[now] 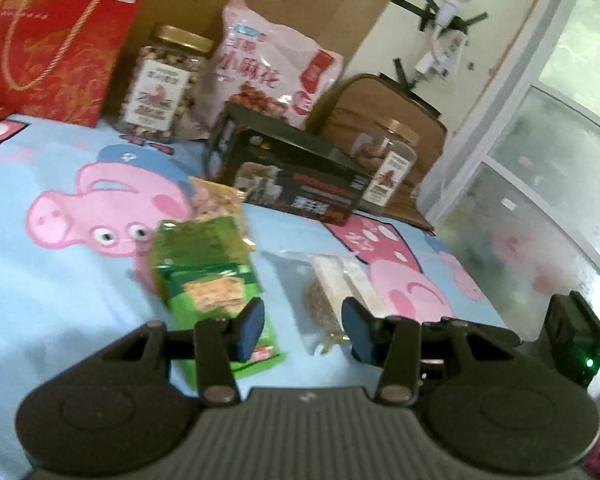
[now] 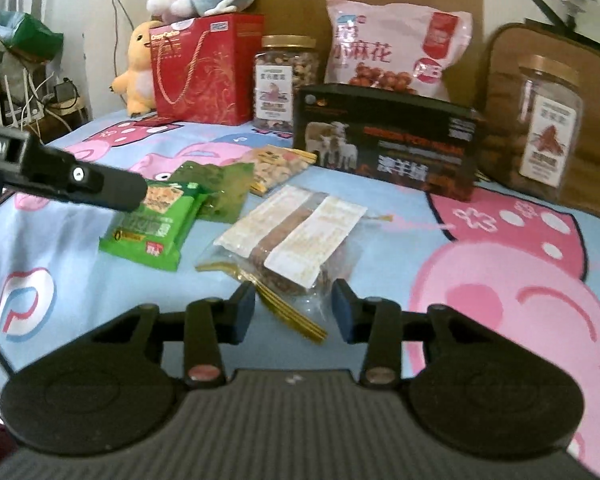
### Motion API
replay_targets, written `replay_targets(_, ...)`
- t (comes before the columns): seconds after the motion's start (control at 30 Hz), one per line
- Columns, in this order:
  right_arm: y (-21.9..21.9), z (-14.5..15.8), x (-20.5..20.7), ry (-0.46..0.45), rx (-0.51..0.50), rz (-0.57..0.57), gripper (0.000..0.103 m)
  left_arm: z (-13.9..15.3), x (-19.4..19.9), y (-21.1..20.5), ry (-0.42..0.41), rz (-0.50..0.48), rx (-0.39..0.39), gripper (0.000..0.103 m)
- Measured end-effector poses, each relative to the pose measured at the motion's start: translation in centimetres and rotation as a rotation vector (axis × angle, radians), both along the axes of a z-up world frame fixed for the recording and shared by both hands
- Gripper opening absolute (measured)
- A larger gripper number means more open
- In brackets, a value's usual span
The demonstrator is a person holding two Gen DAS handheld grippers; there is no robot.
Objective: Organize snacks
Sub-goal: 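Move the left gripper toward the clear bag of white nougat bars, then grasp the nougat bar bag with the left gripper and lift, then lower the nougat bag into the black box and open the left gripper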
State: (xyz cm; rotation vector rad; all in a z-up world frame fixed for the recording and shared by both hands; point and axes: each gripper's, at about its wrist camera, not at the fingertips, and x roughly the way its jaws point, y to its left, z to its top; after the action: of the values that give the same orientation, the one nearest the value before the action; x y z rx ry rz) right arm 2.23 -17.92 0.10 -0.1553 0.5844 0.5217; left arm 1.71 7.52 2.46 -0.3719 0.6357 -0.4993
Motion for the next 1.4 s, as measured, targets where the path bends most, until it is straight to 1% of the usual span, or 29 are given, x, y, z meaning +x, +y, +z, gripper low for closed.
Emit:
replay_targets(0.07,-0.8,0.0,-0.4,-0.006,-0.004,-0.027,0.046,0.2,0.5,-1.0,0.004,-0.024,0.007,0.048)
replay_targets(0.1,-1.1,0.0,-0.6,-0.011,0.000,-0.036,0.046,0.3,0.9,-1.5,0.010,-0.036,0.010,0.053)
replay_targets(0.13,-1.4,0.0,-0.8,-0.014,0.007,-0.042,0.048,0.4,1.2,-2.1,0.016,-0.044,0.013,0.054)
replay_targets(0.17,-1.7,-0.1,-0.9,-0.013,0.011,-0.045,0.051,0.4,1.5,-2.6,0.020,-0.056,0.017,0.054)
replay_targets(0.2,-1.9,-0.1,-1.0,-0.014,0.011,-0.045,0.057,0.5,1.9,-3.4,0.023,-0.075,0.023,0.054)
replay_targets(0.33,-2.1,-0.3,-1.1,-0.017,0.010,-0.039,0.058,0.2,3.2,-5.7,0.042,-0.109,0.067,0.054)
replay_targets(0.47,-1.8,-0.2,-0.4,-0.022,0.002,-0.021,0.058,-0.9,4.8,-6.9,0.100,-0.101,0.106,0.054)
replay_targets(0.53,-1.3,-0.1,0.2,-0.023,-0.009,-0.002,0.061,-1.6,5.5,-7.0,0.142,-0.098,0.094,0.054)
replay_targets(0.57,-1.1,-0.1,0.4,-0.020,-0.013,0.007,0.061,-1.8,5.6,-7.0,0.144,-0.097,0.089,0.054)
replay_targets(0.67,-0.5,-0.3,1.0,-0.007,-0.007,0.037,0.061,-1.8,5.7,-7.5,0.136,-0.101,0.105,0.053)
replay_targets(0.73,0.0,-0.2,0.9,-0.019,-0.018,0.053,0.054,-1.6,5.6,-7.5,0.124,-0.091,0.117,0.051)
replay_targets(0.8,0.2,-0.1,0.8,-0.035,-0.022,0.053,0.052,-1.2,5.3,-7.2,0.117,-0.085,0.108,0.049)
replay_targets(0.87,-0.1,0.3,0.5,-0.047,0.011,0.052,0.050,-0.2,5.0,-6.9,0.087,-0.083,0.091,0.049)
replay_targets(0.93,-0.1,1.0,0.1,-0.090,0.025,0.050,0.050,1.1,4.8,-6.6,0.041,-0.077,0.078,0.049)
replay_targets(1.07,0.5,3.0,0.2,-0.211,0.028,0.040,0.050,4.1,5.6,-6.4,-0.048,-0.057,0.094,0.049)
replay_targets(1.13,0.7,4.0,1.3,-0.248,0.033,0.037,0.050,5.2,6.9,-6.4,-0.070,-0.043,0.102,0.049)
replay_targets(1.27,1.2,5.3,4.8,-0.269,0.058,0.029,0.050,6.9,10.5,-6.6,-0.096,-0.006,0.119,0.049)
replay_targets(1.4,1.8,6.0,9.6,-0.234,0.097,0.014,0.050,7.6,15.2,-7.0,-0.084,0.040,0.136,0.049)
